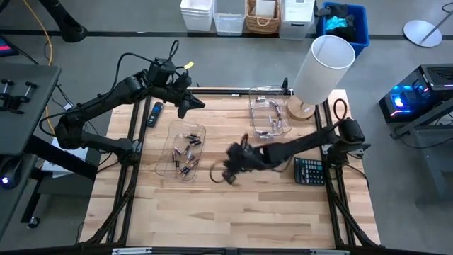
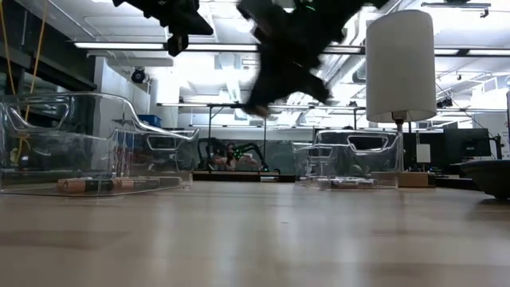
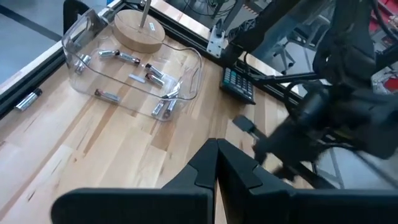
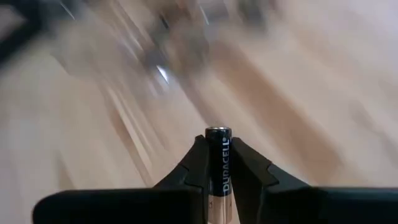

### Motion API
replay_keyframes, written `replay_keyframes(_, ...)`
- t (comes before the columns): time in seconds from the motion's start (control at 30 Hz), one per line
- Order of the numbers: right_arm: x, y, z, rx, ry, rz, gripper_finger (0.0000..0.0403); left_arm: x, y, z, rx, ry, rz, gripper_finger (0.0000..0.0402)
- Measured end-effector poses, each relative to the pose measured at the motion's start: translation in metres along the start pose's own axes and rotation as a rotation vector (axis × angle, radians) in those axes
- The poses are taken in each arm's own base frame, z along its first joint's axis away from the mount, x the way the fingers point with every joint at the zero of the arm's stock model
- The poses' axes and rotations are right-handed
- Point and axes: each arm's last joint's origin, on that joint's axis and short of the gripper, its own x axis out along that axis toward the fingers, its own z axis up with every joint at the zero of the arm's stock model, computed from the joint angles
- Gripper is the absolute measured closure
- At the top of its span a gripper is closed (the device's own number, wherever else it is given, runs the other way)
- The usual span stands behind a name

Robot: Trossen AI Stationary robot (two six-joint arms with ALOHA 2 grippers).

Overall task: Sort batteries
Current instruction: Put the brown battery into the left transparent bin

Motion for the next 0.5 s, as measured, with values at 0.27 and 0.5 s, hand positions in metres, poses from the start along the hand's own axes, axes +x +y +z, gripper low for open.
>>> replay_keyframes(0.27,0.019,0.015,0.085,-0.215,-0.326,0.209,0.0369,0.0,-0.001,0.003,-0.004,-0.023,-0.004,0.0401)
replay_keyframes(0.5,0.061,0.016,0.109,-0.226,-0.327,0.213,0.0339,0.0,-0.001,0.003,-0.011,-0.025,-0.002,0.0401)
